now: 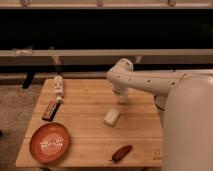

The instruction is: Place the ceramic cup in the ceramic bowl

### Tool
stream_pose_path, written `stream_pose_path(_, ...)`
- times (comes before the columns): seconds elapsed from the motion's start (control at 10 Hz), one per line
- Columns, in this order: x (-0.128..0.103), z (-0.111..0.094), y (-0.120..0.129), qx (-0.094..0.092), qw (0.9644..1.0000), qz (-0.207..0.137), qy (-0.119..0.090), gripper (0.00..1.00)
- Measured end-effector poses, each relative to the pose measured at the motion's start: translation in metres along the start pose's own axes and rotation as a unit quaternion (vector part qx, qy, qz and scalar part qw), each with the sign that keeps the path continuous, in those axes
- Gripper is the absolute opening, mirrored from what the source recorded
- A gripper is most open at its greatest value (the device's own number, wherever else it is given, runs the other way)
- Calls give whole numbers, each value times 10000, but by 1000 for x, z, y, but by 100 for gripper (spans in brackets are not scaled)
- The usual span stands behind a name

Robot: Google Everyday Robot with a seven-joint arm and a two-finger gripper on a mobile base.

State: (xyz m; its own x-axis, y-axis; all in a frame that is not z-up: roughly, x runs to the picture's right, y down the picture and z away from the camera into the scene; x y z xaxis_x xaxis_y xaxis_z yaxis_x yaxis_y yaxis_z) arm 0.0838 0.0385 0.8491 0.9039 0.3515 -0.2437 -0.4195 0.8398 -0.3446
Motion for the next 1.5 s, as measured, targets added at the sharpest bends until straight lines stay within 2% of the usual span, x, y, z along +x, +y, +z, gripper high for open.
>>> stream_pose_path(0.1,-7,-14,5,94,9998,-135,-63,0)
stream_pose_path(0.3,-34,-58,29,276,9977,-567,-259,0)
stream_pose_path(0.4,-53,-74,48,294,9956,-819,-360,0)
stream_pose_path(0.5,-76,-89,75,277,9920,-1127,-492,0)
stream_pose_path(0.6,-91,-99,92,254,9892,-1320,-591,0)
stream_pose_path(0.8,-125,-119,137,170,9798,-1799,-857,0)
stream_pose_path(0.9,-145,-129,165,111,9729,-2083,-1000,0)
stream_pose_path(1.1,-169,-141,203,35,9626,-2454,-1152,0)
stream_pose_path(1.3,-195,-154,255,-72,9508,-2812,-1297,0)
stream_pose_path(1.5,-211,-164,301,-135,9433,-3024,-1362,0)
